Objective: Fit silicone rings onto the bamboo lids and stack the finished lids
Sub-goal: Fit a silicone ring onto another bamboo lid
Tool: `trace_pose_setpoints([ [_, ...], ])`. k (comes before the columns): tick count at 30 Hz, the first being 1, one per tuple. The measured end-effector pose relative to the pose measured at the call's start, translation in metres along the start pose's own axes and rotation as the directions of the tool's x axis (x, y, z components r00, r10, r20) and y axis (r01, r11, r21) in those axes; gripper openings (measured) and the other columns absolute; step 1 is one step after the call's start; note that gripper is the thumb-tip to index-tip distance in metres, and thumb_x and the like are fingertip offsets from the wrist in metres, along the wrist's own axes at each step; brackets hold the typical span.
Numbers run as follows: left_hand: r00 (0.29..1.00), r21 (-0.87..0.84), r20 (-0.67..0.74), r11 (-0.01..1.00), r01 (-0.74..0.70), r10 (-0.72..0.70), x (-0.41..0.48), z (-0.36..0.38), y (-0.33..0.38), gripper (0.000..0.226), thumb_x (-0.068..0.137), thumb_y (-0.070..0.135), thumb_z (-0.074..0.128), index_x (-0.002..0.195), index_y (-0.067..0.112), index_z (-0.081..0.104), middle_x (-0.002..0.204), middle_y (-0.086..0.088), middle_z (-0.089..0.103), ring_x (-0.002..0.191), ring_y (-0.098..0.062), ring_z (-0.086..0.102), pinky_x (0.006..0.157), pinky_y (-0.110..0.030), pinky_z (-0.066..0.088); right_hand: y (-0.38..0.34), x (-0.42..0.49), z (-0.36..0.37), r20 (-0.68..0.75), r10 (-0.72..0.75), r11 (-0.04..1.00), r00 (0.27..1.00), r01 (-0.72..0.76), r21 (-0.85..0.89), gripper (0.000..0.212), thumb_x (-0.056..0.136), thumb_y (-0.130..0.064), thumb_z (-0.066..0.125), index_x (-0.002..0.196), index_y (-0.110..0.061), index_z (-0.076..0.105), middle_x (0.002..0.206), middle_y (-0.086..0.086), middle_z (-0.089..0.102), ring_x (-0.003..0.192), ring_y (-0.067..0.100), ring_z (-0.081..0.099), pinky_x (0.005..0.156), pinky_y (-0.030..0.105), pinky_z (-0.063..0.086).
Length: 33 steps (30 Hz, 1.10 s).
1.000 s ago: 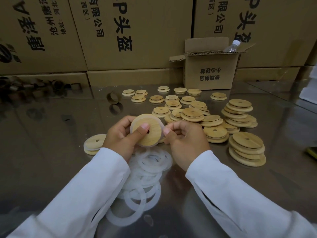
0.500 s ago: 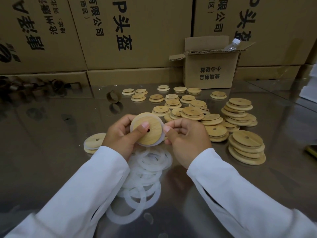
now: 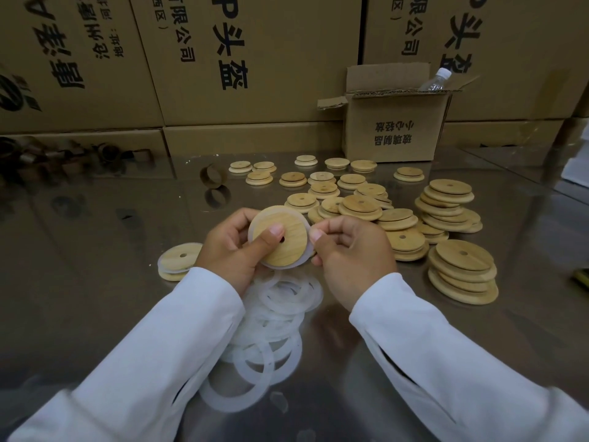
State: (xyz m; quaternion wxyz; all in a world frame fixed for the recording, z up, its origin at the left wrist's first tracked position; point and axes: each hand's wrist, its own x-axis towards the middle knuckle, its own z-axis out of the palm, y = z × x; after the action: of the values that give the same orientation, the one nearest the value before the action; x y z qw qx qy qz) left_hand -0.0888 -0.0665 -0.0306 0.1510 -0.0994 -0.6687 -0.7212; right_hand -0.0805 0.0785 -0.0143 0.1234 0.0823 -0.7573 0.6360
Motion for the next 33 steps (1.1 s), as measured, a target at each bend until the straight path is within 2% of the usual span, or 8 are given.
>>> trace_pose_setpoints([
  [4,0.999,0.055,0.006,0.998,-0.035,0.035,0.000,0.000,0.000,0.017,0.065,0.026,0.067,0.078,0.017,0.062,0.069,0.004,0.068,0.069,-0.012,0.063,0.066,-0.029,0.051,0.001,0.000,0.001,-0.015,-0.014,1.000,1.000,0.014,-0.007,0.023,0.087,-0.013,0.058,0.069,-0.027,0.057,0.069,-0.006,0.061,0.069,0.012,0.060,0.062,0.018,0.045],
  [11,0.999,0.089,0.029,0.995,-0.037,0.035,0.000,-0.001,0.002,0.007,0.065,0.027,0.069,0.071,0.025,0.068,0.070,0.004,0.068,0.070,-0.015,0.063,0.070,-0.038,0.051,0.002,-0.001,0.002,-0.019,-0.036,0.999,0.999,0.036,-0.003,0.024,0.088,-0.011,0.057,0.070,-0.027,0.055,0.069,-0.007,0.060,0.066,0.011,0.057,0.063,0.018,0.046],
  [15,0.999,0.092,0.037,0.995,-0.033,0.030,-0.002,-0.002,0.003,0.014,0.059,0.035,0.074,0.071,0.030,0.069,0.070,0.004,0.069,0.070,-0.015,0.064,0.071,-0.041,0.052,0.001,-0.001,0.002,-0.021,-0.067,0.998,0.997,0.067,-0.019,0.024,0.088,-0.012,0.058,0.069,-0.027,0.055,0.070,-0.007,0.060,0.066,0.013,0.057,0.066,0.022,0.048],
  [20,0.999,0.094,-0.017,0.995,-0.030,0.031,0.000,-0.001,0.001,0.006,0.065,0.027,0.069,0.070,0.029,0.070,0.069,0.004,0.069,0.069,-0.012,0.064,0.066,-0.033,0.052,0.002,0.002,0.000,0.020,-0.061,0.998,0.998,0.061,-0.009,0.023,0.086,-0.011,0.060,0.069,-0.027,0.058,0.067,-0.006,0.062,0.066,0.014,0.061,0.069,0.027,0.051],
  [25,0.980,0.046,-0.196,0.999,0.028,-0.019,0.003,-0.005,0.006,0.013,0.068,0.024,0.074,0.077,0.022,0.065,0.075,0.001,0.067,0.078,-0.022,0.063,0.071,-0.039,0.055,0.010,0.010,-0.005,-0.062,-0.007,1.000,0.998,0.005,-0.021,0.021,0.087,-0.012,0.058,0.077,-0.030,0.059,0.073,-0.009,0.063,0.078,0.017,0.064,0.069,0.024,0.048],
  [28,0.890,0.214,-0.450,0.977,0.024,0.077,0.006,-0.015,0.010,0.006,0.080,0.019,0.068,0.083,0.019,0.063,0.081,0.001,0.063,0.078,-0.019,0.061,0.066,-0.026,0.051,0.019,0.017,-0.013,-0.150,-0.047,0.971,0.988,0.011,-0.237,0.020,0.088,-0.008,0.052,0.094,-0.025,0.058,0.079,-0.009,0.060,0.085,0.016,0.061,0.064,0.020,0.044],
  [30,0.776,0.329,-0.614,0.941,0.083,0.146,0.008,-0.027,0.011,0.013,0.081,0.023,0.067,0.093,0.017,0.064,0.079,0.002,0.060,0.069,-0.012,0.056,0.053,-0.012,0.042,0.026,0.019,-0.019,-0.143,-0.096,0.896,0.985,0.023,-0.443,0.026,0.087,-0.006,0.050,0.106,-0.021,0.056,0.095,-0.002,0.061,0.095,0.018,0.058,0.074,0.025,0.045],
  [33,0.635,0.300,-0.763,0.936,0.186,0.119,0.009,-0.044,0.008,0.024,0.082,0.027,0.066,0.101,0.011,0.066,0.086,-0.005,0.060,0.071,-0.019,0.053,0.061,-0.021,0.039,0.036,0.021,-0.023,-0.055,-0.156,0.724,0.986,0.076,-0.685,0.036,0.088,-0.012,0.052,0.122,-0.022,0.051,0.119,0.001,0.053,0.115,0.022,0.042,0.088,0.029,0.038],
])
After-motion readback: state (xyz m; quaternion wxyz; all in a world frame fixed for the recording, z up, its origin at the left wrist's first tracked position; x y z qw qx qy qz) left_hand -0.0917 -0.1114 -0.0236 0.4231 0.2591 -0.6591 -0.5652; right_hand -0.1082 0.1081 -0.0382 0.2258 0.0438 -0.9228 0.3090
